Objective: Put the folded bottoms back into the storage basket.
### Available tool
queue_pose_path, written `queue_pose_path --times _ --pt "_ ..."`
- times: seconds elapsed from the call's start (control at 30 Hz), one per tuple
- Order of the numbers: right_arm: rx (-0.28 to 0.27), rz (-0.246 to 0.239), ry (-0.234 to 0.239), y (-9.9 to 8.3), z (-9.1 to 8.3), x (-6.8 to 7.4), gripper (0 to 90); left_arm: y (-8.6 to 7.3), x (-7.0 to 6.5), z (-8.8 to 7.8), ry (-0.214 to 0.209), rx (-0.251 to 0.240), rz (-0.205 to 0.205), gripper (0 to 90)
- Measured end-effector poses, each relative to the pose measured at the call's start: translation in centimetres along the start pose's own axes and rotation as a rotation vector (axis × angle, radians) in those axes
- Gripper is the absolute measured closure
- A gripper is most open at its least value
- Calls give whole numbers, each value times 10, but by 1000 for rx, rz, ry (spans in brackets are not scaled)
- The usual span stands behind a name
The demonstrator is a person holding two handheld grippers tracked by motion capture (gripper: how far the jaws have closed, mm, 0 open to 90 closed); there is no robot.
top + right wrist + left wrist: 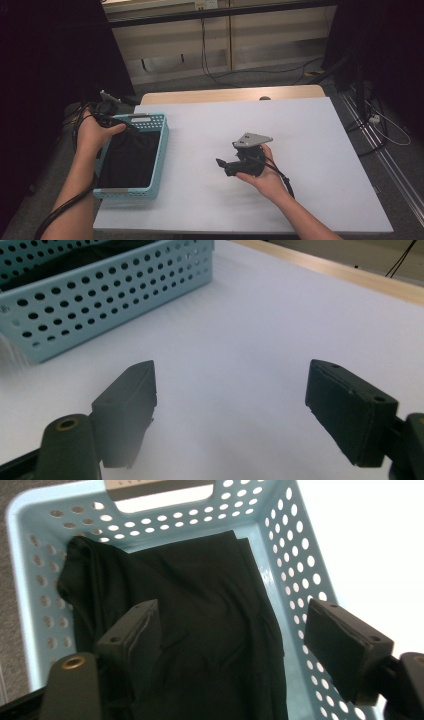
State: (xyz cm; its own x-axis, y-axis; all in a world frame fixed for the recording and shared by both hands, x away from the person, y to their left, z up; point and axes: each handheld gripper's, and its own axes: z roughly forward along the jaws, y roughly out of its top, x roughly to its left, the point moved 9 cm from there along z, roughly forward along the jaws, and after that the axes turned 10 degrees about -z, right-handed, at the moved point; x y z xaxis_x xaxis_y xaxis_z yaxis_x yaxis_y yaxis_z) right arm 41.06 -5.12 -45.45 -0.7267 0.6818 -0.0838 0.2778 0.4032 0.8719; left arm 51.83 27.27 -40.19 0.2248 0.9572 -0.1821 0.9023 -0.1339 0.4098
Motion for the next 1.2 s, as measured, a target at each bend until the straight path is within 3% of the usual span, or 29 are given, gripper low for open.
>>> queue_pose_path --times 0.03,0.13,0.17,0.23,0.33,0.37,0.47,0.5,0.67,0.77,0.87,1.03,1.2 --pt "4 1 0 -5 -2 -1 201 -3 0 3 -3 6 5 270" --pt "13 1 -8 -16 -7 -4 199 -11 0 14 -3 10 12 403" --pt "14 5 -11 -19 -9 -6 199 -13 0 17 -7 3 -2 403" --pt "22 7 -26 -28 -14 -10 197 -17 7 26 9 -29 -19 535" --pt "24 11 -23 -31 -17 -10 197 -21 10 34 8 -27 -40 656" --pt "26 4 -29 -32 -20 -11 197 -28 11 43 3 0 -48 726" --pt "22 3 -27 -34 -22 -11 195 -34 12 52 5 21 -51 839" --pt "25 4 -34 -35 -23 -13 194 -41 14 60 13 53 -55 888" --pt "35 6 -36 -40 -24 -16 189 -52 16 72 27 94 -46 900" --pt "42 12 -41 -44 -26 -17 187 -60 12 81 12 118 -52 900" --pt "40 12 -43 -44 -28 -18 187 -60 6 82 -3 114 -62 900" --pt "37 5 -46 -45 -33 -20 184 -60 -10 87 -32 120 -25 900" --pt "39 11 -58 -49 -39 -25 181 -56 -8 84 -39 115 -43 869"
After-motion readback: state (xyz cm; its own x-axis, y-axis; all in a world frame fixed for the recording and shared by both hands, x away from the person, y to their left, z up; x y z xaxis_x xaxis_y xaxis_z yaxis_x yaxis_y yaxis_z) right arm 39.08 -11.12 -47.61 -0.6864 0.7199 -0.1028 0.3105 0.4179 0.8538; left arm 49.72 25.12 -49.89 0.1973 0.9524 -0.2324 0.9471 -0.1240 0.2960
